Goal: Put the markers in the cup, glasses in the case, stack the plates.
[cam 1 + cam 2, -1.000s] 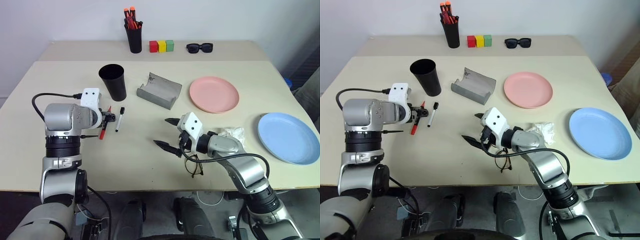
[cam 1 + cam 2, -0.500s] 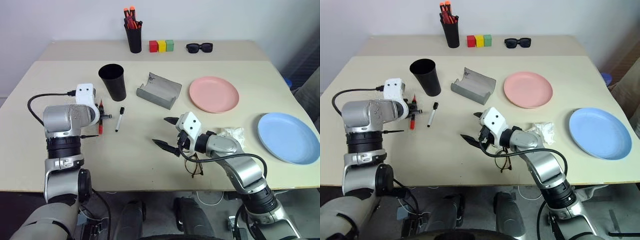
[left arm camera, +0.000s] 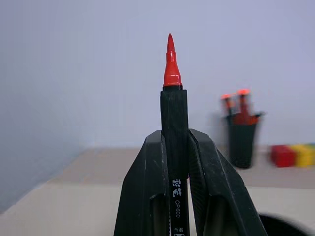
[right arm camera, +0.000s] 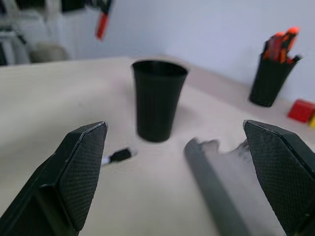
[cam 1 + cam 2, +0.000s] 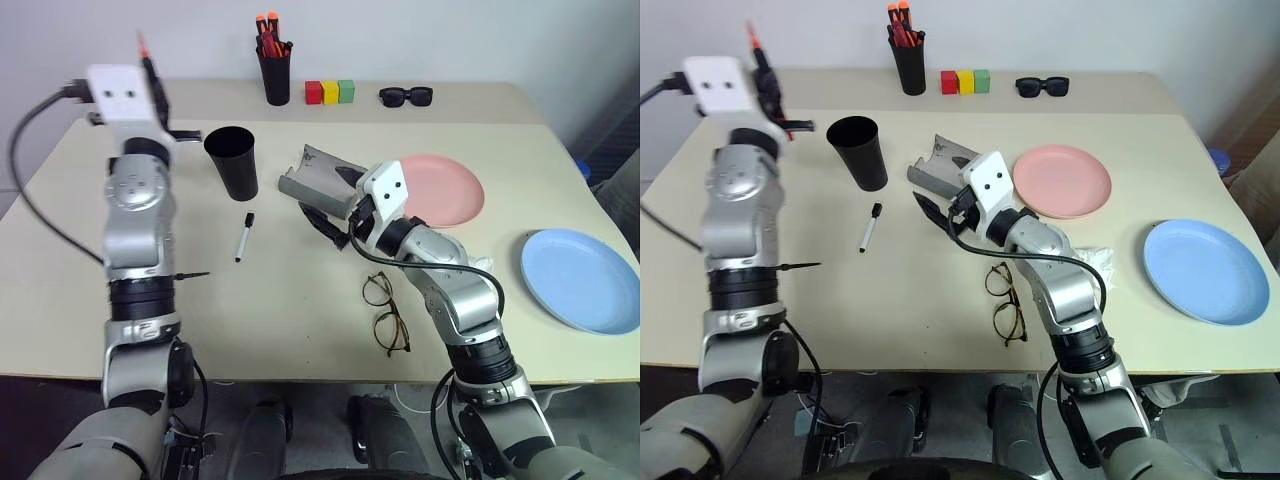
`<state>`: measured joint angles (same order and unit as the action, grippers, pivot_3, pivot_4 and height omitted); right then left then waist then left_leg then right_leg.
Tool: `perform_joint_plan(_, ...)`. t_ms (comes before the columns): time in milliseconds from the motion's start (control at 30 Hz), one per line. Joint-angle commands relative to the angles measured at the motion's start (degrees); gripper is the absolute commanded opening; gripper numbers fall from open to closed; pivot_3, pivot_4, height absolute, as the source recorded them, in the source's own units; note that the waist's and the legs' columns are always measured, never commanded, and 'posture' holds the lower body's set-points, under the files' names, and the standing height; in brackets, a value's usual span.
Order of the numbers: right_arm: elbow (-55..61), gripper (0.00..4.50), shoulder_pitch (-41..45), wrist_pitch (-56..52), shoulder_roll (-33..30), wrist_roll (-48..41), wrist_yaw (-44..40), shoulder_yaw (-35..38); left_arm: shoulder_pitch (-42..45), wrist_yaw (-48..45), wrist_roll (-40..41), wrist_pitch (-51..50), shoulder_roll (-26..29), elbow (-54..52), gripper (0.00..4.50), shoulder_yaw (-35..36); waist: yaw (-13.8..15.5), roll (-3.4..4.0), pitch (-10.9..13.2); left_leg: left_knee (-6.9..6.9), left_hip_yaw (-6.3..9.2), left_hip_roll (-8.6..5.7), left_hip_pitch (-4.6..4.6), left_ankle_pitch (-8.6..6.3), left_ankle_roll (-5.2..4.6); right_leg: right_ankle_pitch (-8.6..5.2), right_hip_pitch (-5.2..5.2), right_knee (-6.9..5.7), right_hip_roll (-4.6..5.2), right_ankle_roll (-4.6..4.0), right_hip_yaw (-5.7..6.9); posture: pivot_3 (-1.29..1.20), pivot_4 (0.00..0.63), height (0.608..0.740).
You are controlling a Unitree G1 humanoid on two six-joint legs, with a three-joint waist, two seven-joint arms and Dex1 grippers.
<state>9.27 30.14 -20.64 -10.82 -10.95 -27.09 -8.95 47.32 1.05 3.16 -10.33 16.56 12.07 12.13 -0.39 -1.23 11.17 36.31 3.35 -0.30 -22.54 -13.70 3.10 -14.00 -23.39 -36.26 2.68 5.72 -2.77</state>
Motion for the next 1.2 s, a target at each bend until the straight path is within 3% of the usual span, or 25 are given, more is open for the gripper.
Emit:
perform_joint_plan(33,0.71,4.5,1.08,1.75,0.51,-0.05,0.38,0.8,3.38,1.46,-1.5,11.0,-1.01,6.07,0.04,-0.74,-0.47,0.0,0.0,-0.01,0.0,0.0,-0.01,-0.01,-0.01,0.0,-0.02,0.0,0.0,0.01,0.0,0.0,0.15,0.74)
perform_joint_plan(233,2.79,4.5,-0.49,1.07,0.75,0.21,1.49,0.61,5.57,2.76,-1.66,18.05,-2.84,14.33,0.04,-1.23,-0.8,0.0,0.0,-0.13,-0.01,0.05,0.01,-0.01,-0.02,0.01,-0.16,-0.11,-0.08,0.0,-0.02,0.0,0.15,0.74)
perform_joint_plan(533,4.24,4.5,-1.6,0.3,0.49,0.3,2.01,0.73,4.98,3.94,-2.26,19.73,-2.92,18.23,0.04,-2.02,-0.51,0.0,0.0,-0.07,-0.01,0.02,-0.01,-0.01,-0.02,0.01,-0.11,-0.09,-0.05,0.01,-0.01,0.0,0.15,0.74)
perform_joint_plan(767,4.52,4.5,-1.56,-0.15,0.16,0.1,1.66,0.68,4.1,5.5,-1.62,20.16,-3.65,18.42,3.51,-1.33,-0.55,0.0,0.0,-0.08,0.0,0.02,0.0,-0.01,-0.02,0.01,-0.11,-0.1,-0.06,0.01,-0.01,0.0,0.15,0.74)
perform_joint_plan(1033,4.66,4.5,-1.45,-0.49,0.05,-0.11,0.79,0.28,1.98,4.54,1.57,15.7,-3.02,12.26,3.51,0.3,-0.64,0.0,0.0,-0.08,0.0,0.03,-0.01,-0.01,-0.02,0.01,-0.11,-0.09,-0.06,0.01,-0.01,0.0,0.15,0.74)
perform_joint_plan(1200,6.27,4.5,-2.91,-1.73,-3.56,-0.98,-3.03,0.81,-4.36,0.65,6.64,3.0,1.08,-4.1,3.51,2.96,-0.83,0.0,0.0,-0.12,0.0,0.04,0.0,-0.01,-0.02,0.01,-0.13,-0.1,-0.06,0.01,-0.02,0.0,0.15,0.74)
